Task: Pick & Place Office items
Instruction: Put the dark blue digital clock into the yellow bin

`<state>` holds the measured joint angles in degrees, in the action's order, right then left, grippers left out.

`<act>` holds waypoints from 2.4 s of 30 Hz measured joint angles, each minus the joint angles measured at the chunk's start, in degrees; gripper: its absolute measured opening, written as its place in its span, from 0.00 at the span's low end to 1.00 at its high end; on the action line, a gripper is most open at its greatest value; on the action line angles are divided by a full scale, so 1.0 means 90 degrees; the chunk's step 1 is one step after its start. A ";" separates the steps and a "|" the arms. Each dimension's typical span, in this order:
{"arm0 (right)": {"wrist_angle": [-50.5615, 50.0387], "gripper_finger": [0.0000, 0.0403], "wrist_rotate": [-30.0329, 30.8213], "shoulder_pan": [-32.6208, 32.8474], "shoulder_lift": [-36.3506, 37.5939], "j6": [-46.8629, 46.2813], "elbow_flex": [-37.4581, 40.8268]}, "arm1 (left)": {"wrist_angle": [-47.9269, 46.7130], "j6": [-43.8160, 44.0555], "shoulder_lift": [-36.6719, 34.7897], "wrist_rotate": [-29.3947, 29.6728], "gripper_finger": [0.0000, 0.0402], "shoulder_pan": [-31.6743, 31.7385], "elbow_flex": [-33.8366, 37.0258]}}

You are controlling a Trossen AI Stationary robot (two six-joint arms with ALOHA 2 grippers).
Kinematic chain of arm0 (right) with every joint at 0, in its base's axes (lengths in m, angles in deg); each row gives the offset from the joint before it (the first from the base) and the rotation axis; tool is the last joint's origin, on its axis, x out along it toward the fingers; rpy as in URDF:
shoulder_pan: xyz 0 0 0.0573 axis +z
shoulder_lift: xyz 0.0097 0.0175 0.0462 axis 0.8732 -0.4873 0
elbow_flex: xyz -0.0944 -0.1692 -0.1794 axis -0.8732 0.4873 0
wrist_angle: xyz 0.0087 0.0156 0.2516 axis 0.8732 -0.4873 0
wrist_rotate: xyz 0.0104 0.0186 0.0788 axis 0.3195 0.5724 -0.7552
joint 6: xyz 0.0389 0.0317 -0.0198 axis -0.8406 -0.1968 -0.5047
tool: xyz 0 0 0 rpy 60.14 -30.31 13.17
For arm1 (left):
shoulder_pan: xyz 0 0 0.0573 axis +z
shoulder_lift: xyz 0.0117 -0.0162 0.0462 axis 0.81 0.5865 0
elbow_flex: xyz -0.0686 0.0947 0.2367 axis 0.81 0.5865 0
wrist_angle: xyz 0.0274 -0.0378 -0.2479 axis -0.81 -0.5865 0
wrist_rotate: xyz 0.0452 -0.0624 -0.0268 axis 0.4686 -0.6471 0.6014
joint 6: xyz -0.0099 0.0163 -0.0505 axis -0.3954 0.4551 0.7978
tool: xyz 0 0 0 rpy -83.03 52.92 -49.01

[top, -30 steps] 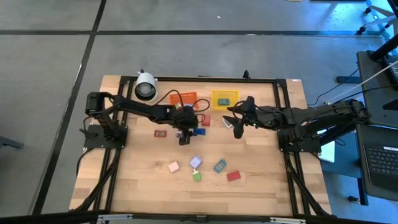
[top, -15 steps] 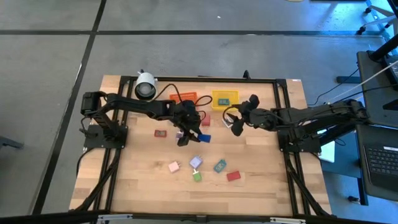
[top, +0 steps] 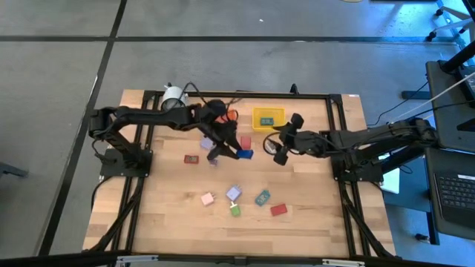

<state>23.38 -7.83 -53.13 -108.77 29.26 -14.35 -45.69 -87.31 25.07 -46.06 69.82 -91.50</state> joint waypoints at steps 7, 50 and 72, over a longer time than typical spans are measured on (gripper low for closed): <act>0.0045 0.56 -0.0217 0.0279 0.0000 0.0824 -0.0006 | 0.0128 0.0448 -0.0027 -0.0835 0.38 0.0323 -0.0005; 0.1715 0.67 -0.0991 0.0739 -0.0977 0.1616 -0.0648 | 0.0305 0.0718 0.0036 -0.1200 0.38 0.0327 -0.0005; 0.1701 0.58 -0.1255 0.0739 -0.1574 0.1576 -0.1106 | 0.0345 0.0703 0.0055 -0.1299 0.38 0.0298 -0.0005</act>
<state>38.69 -19.12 -46.48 -122.93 43.45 -24.31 -42.59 -80.98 25.57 -57.75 72.51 -91.54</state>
